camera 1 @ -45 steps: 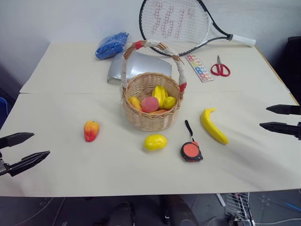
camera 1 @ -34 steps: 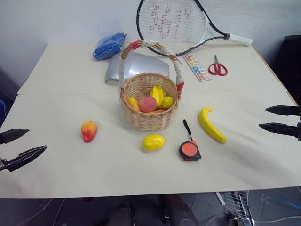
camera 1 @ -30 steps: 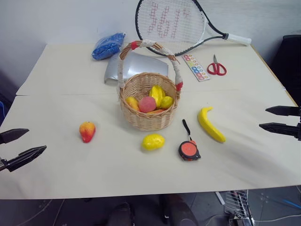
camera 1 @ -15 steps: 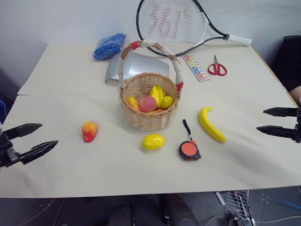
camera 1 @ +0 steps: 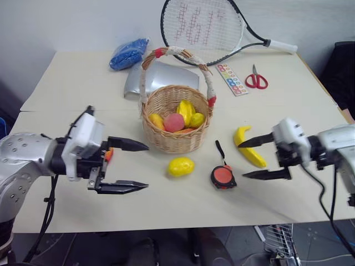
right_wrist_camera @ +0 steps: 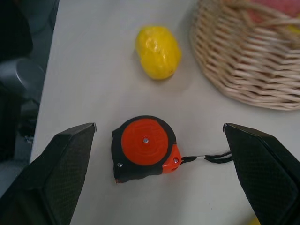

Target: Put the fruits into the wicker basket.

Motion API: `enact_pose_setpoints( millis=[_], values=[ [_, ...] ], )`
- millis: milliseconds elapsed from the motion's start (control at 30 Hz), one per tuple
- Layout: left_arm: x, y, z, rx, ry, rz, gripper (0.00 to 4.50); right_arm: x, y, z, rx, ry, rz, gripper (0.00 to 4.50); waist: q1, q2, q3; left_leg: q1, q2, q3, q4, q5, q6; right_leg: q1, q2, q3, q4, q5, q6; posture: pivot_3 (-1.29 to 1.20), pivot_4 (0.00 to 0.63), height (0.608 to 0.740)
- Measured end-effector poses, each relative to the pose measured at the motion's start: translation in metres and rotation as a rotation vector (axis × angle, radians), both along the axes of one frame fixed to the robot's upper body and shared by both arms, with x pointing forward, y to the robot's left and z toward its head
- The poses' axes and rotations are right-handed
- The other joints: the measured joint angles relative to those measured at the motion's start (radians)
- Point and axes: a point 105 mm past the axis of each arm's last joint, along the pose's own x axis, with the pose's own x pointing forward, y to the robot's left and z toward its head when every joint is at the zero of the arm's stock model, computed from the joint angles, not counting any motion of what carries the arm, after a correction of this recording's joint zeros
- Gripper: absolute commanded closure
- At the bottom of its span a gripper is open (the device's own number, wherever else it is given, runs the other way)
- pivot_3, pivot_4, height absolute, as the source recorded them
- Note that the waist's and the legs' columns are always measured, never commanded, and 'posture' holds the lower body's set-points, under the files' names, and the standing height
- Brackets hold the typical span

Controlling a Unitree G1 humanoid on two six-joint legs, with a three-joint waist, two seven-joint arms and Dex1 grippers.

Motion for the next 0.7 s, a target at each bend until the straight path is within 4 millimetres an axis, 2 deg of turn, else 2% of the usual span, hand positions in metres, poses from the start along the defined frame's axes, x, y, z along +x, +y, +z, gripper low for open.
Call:
enact_pose_setpoints(
  millis=[100,233,333,400,467,567,700],
  values=[
    [0.001,-0.01,0.004,0.005,-0.016,-0.052,0.0,0.002,0.012,-0.021,-0.039,-0.011,0.049,0.02,0.002,0.0,0.0,-0.001,0.0,0.0,0.004,0.0,0.001,0.0,0.0,0.0,0.001,-0.001,0.001,0.0,0.15,0.74],
    [0.007,-0.016,0.006,-0.012,-0.016,-0.068,0.0,0.007,0.01,-0.051,-0.143,-0.035,0.075,0.02,0.004,-0.001,0.0,-0.002,-0.001,0.001,0.01,-0.001,0.003,0.001,0.0,0.001,0.004,-0.001,0.001,0.0,0.15,0.74],
    [0.008,-0.022,-0.002,0.016,-0.009,-0.097,0.0,0.015,0.011,-0.07,-0.166,-0.053,0.06,0.02,0.002,-0.003,0.001,0.0,0.0,0.001,0.011,-0.001,0.002,0.002,0.0,0.001,0.005,-0.001,0.001,0.0,0.15,0.74],
    [0.011,-0.023,-0.008,0.037,-0.004,-0.103,0.0,0.019,0.015,-0.07,-0.154,-0.079,0.069,0.02,-0.003,-0.004,0.001,0.001,0.0,0.001,0.011,-0.001,0.002,0.002,0.001,0.002,0.006,-0.001,0.001,0.0,0.15,0.74],
    [0.014,-0.024,-0.01,0.04,-0.001,-0.103,0.0,0.021,0.017,-0.069,-0.154,-0.092,0.075,0.39,-0.005,-0.005,0.001,0.002,0.001,0.001,0.011,0.0,0.001,0.002,0.002,0.002,0.007,-0.001,0.001,0.0,0.15,0.74],
    [0.018,-0.027,-0.003,0.01,-0.025,-0.11,0.0,0.018,0.016,-0.071,-0.158,-0.081,0.083,1.03,0.0,-0.007,0.0,0.002,0.001,0.0,0.011,0.0,0.001,0.003,0.001,0.001,0.008,-0.001,0.001,0.0,0.15,0.74],
    [0.021,-0.028,-0.003,0.007,-0.032,-0.113,0.0,0.012,0.013,-0.072,-0.122,-0.04,0.045,1.03,0.004,-0.008,0.0,0.001,0.001,-0.001,0.011,0.0,0.001,0.002,0.001,0.001,0.007,-0.001,0.001,0.0,0.15,0.74]
  ],
)
